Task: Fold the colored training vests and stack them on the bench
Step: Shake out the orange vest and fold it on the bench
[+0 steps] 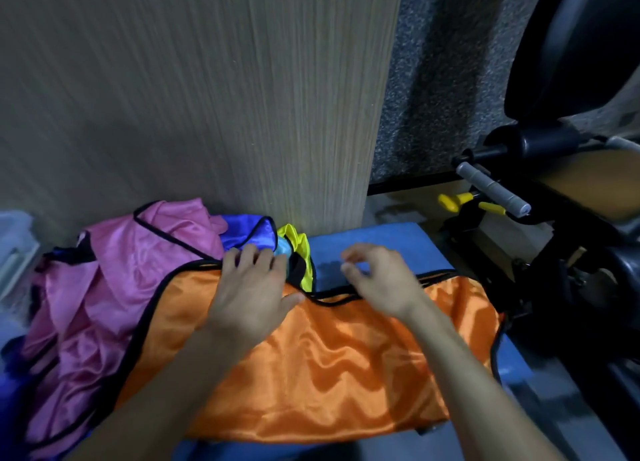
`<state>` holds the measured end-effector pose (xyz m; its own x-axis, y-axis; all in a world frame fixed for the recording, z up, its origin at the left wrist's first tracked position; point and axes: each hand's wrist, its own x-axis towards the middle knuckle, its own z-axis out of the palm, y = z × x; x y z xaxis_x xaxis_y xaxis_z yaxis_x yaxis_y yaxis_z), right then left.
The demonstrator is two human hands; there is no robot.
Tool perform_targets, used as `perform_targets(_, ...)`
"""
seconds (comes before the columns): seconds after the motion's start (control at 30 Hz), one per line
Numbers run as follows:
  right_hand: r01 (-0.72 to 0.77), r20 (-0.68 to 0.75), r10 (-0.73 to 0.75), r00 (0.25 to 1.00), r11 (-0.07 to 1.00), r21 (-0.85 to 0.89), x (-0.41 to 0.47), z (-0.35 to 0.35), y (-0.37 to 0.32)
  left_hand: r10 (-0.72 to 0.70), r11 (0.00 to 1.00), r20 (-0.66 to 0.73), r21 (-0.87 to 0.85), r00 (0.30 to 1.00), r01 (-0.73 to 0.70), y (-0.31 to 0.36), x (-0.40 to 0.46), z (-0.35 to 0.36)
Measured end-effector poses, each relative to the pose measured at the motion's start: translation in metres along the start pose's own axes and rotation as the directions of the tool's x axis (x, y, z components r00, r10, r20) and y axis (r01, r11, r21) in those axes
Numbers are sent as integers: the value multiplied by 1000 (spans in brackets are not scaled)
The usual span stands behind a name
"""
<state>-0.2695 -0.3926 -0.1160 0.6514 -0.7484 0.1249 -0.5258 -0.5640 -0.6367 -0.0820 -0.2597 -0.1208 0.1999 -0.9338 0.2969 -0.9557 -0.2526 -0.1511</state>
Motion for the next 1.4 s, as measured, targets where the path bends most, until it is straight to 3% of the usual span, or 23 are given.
perform_targets(0.1,5,227,-15,974,999,44,7,28,-21,89,990,-149,-94,985,-104,-7,-8,4)
perform_targets(0.2,-23,295,21,955,1000,3,14,39,-20,202,920,-341,-254,918,-297,-11,-26,4)
perform_targets(0.27,-34,338,21,941,999,33,16,42,-16,266,899,-372,-236,889,-368,-16,-41,9)
perform_targets(0.37,-29,347,-7,938,995,100,17,48,-12,297,900,-358,-205,885,-385,-27,-54,20)
perform_targets(0.57,-58,278,19,960,989,135,17,55,-16,225,886,-351,-314,909,-341,-32,-60,22)
perform_targets(0.73,-123,349,54,935,976,178,17,53,-31,208,866,-333,-374,920,-331,-34,-58,27)
perform_targets(0.8,-91,368,-6,930,965,245,19,56,-33,191,868,-322,-386,927,-312,-33,-56,23)
perform_targets(0.97,111,251,-192,949,946,305,20,45,-36,80,931,-174,-340,982,-136,-30,-49,3)
perform_targets(1.03,106,301,-221,928,929,354,16,38,-38,94,948,-130,-291,987,-128,-30,-44,-1)
perform_targets(1.1,16,384,-160,909,936,353,12,34,-37,151,941,-179,-276,972,-197,-32,-44,1)
perform_targets(1.17,-70,367,-59,929,942,329,12,35,-33,180,928,-258,-276,949,-251,-36,-47,5)
perform_targets(1.3,-89,305,56,951,991,95,20,51,-30,193,920,-267,-285,944,-269,-43,-50,13)
perform_targets(1.4,-167,372,107,922,977,133,21,60,-39,198,922,-278,-272,940,-274,-43,-49,13)
